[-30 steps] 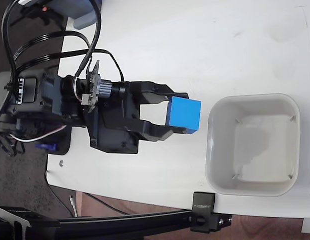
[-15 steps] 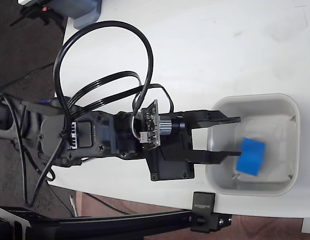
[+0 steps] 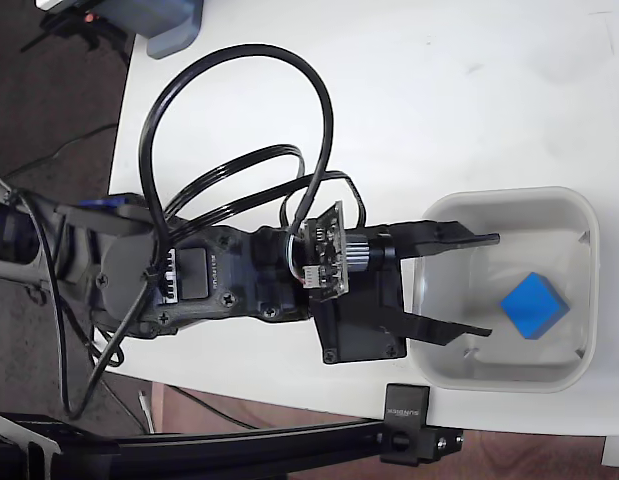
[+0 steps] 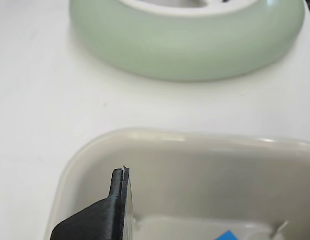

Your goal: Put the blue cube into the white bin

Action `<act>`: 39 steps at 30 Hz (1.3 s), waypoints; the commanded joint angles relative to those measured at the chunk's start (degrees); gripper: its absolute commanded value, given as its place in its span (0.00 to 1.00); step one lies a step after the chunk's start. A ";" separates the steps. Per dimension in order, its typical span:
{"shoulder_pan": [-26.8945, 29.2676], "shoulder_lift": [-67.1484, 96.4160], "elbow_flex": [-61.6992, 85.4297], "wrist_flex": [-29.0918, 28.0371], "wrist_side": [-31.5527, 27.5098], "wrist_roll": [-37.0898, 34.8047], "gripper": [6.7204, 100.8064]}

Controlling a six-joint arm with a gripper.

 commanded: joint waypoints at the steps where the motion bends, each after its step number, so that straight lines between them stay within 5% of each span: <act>1: -0.09 6.33 -0.70 0.09 0.09 0.09 0.99; 14: -2.72 17.05 5.45 12.13 4.92 -1.67 0.99; 34: -23.91 82.79 68.73 27.07 30.32 8.26 0.99; 39: -22.59 94.66 78.93 28.56 30.59 7.12 0.99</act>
